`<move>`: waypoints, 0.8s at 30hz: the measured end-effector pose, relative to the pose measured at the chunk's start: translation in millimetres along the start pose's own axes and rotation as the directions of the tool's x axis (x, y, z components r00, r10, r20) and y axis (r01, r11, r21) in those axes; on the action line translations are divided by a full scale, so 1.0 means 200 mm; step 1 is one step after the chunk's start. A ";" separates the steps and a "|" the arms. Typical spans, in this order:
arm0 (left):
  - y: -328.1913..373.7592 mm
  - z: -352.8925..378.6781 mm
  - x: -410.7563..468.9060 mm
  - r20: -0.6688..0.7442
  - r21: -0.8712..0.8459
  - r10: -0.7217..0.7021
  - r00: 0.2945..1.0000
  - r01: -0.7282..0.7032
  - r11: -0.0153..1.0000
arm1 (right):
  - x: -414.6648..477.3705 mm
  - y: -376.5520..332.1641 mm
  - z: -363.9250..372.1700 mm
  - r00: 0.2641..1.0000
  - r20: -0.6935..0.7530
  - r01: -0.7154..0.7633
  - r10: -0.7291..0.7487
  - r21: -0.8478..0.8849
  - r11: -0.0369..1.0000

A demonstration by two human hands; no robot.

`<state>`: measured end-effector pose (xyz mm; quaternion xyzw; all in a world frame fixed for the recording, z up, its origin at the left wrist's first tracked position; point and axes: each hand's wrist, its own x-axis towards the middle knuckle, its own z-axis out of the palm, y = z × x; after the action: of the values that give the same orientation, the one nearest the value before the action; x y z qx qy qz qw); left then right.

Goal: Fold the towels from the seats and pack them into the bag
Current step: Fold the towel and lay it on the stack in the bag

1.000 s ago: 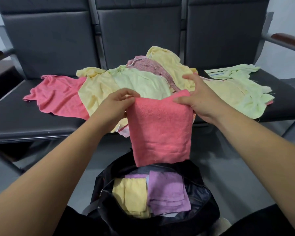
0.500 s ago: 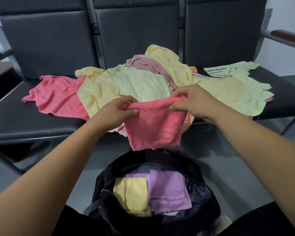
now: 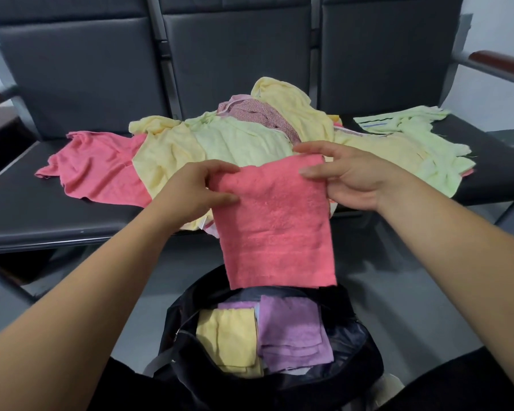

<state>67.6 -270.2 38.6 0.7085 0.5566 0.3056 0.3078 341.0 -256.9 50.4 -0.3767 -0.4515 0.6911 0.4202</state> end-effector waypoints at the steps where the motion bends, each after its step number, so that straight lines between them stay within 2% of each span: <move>1: 0.00 0.01 0.00 -0.027 0.144 0.042 0.999 -0.038 0.989 | 0.00 0.01 0.00 1.000 -0.012 0.020 -0.021 -0.105 0.994; 3: 0.01 0.02 -0.01 -0.058 0.196 0.083 0.995 -0.070 0.978 | 0.01 0.02 0.02 0.993 -0.080 0.056 -0.086 -0.327 0.943; 5: 0.02 0.03 -0.01 -0.084 0.169 0.089 0.992 -0.074 0.983 | 0.02 0.04 0.03 0.981 -0.123 0.082 -0.148 -0.426 0.901; 8: 0.02 0.02 -0.01 -0.089 0.006 0.027 0.996 -0.026 1.000 | 0.02 0.04 0.03 0.980 -0.128 0.089 -0.152 -0.399 0.913; 10: 0.03 0.02 -0.01 -0.072 -0.164 -0.032 0.997 0.019 0.986 | 0.01 0.05 0.03 0.989 -0.107 0.056 -0.107 -0.396 0.917; 13: 0.02 0.03 -0.01 -0.068 -0.283 -0.097 0.993 0.074 0.956 | 0.01 0.05 0.03 0.992 -0.119 -0.016 -0.041 -0.443 0.896; 16: 0.02 0.03 -0.01 -0.086 -0.378 -0.152 0.985 0.109 0.919 | 0.02 0.06 0.02 0.989 -0.145 -0.050 0.000 -0.342 0.938; 18: 0.01 0.02 0.00 -0.111 -0.415 -0.179 0.978 0.118 0.902 | 0.01 0.04 0.02 0.990 -0.140 -0.044 0.027 -0.118 0.992; 20: 0.01 0.02 0.00 -0.109 -0.465 -0.190 0.976 0.120 0.877 | 0.01 0.02 0.01 0.995 -0.096 -0.013 0.021 0.091 0.996; 22: 0.00 0.00 -0.01 -0.076 -0.503 -0.164 0.984 0.104 0.858 | 0.00 0.00 0.01 0.998 -0.066 -0.001 0.006 0.086 0.996; 24: 0.00 -0.01 -0.02 -0.058 -0.438 -0.106 0.993 0.070 0.896 | -0.01 0.00 0.01 0.996 -0.087 0.013 -0.017 -0.047 0.999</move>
<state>65.2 -273.1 39.7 0.5831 0.5177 0.4363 0.4490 338.7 -258.9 50.8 -0.4128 -0.4514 0.6601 0.4360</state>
